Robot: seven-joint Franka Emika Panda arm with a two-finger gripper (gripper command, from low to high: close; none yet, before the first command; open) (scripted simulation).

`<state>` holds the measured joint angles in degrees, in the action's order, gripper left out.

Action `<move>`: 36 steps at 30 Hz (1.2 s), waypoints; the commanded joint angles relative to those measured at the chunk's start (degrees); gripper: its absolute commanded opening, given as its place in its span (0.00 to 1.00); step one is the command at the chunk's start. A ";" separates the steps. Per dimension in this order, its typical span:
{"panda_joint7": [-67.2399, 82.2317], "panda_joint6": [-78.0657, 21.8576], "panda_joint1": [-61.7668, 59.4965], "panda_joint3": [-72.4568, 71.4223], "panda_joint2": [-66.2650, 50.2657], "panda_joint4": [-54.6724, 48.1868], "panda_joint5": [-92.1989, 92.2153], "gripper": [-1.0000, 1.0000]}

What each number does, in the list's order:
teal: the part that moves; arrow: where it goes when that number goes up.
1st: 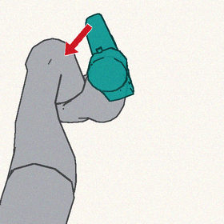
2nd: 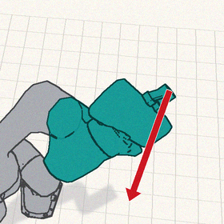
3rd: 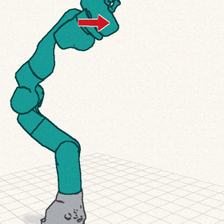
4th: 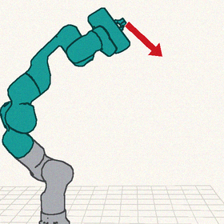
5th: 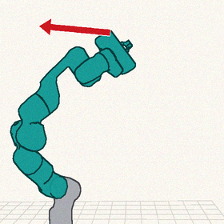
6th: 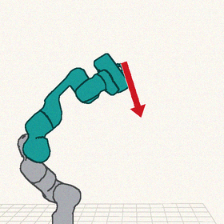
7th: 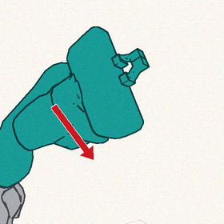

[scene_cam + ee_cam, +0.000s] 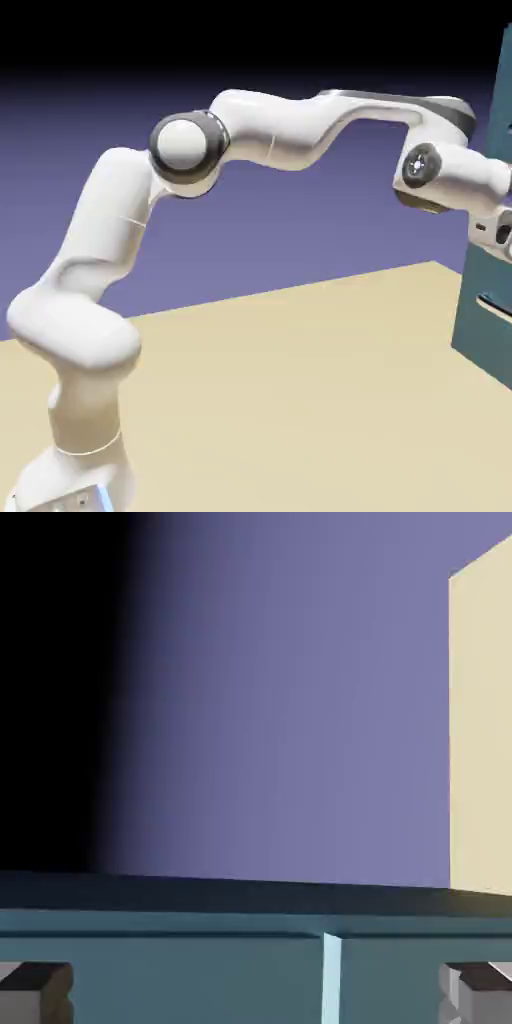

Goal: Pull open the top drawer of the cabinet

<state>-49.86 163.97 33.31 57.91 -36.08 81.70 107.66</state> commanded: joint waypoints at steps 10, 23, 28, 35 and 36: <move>-1.60 -2.16 7.03 12.48 -14.81 -17.09 23.20 0.50; -29.73 -1.79 -7.47 20.47 -30.94 -40.82 15.35 0.50; -23.59 -2.73 -3.44 19.95 -28.47 -34.59 18.47 0.00; -11.26 -5.46 6.27 21.06 -22.76 -20.06 24.88 0.00; -9.72 -5.89 7.73 21.46 -21.96 -17.99 25.65 0.00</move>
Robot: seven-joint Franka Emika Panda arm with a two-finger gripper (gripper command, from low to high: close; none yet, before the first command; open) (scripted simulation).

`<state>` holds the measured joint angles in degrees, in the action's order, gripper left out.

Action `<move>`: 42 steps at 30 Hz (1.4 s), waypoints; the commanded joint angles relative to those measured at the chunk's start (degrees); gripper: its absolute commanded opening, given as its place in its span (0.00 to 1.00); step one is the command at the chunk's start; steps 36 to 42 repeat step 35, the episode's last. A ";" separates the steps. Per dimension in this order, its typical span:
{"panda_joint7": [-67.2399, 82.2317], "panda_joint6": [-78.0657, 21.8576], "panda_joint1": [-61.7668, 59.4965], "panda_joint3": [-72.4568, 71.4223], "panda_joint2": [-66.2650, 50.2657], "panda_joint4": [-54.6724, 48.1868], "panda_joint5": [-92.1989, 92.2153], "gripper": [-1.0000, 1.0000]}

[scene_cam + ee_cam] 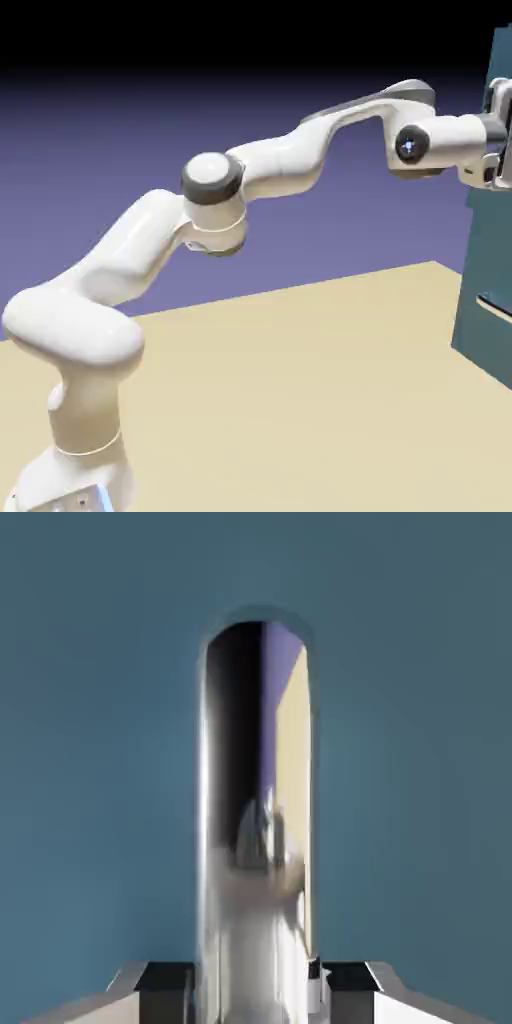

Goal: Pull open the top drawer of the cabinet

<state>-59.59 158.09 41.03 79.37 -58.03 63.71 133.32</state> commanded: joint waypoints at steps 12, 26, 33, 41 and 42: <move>15.23 -5.12 19.91 9.04 9.16 24.92 6.09 0.00; 23.09 -10.36 48.79 30.63 12.14 51.86 6.46 0.00; 22.37 -12.62 59.65 40.24 8.77 61.98 4.45 1.00; 22.08 -12.90 61.73 42.07 7.85 63.93 3.77 1.00; 22.08 -12.90 61.73 42.07 7.85 63.93 3.77 1.00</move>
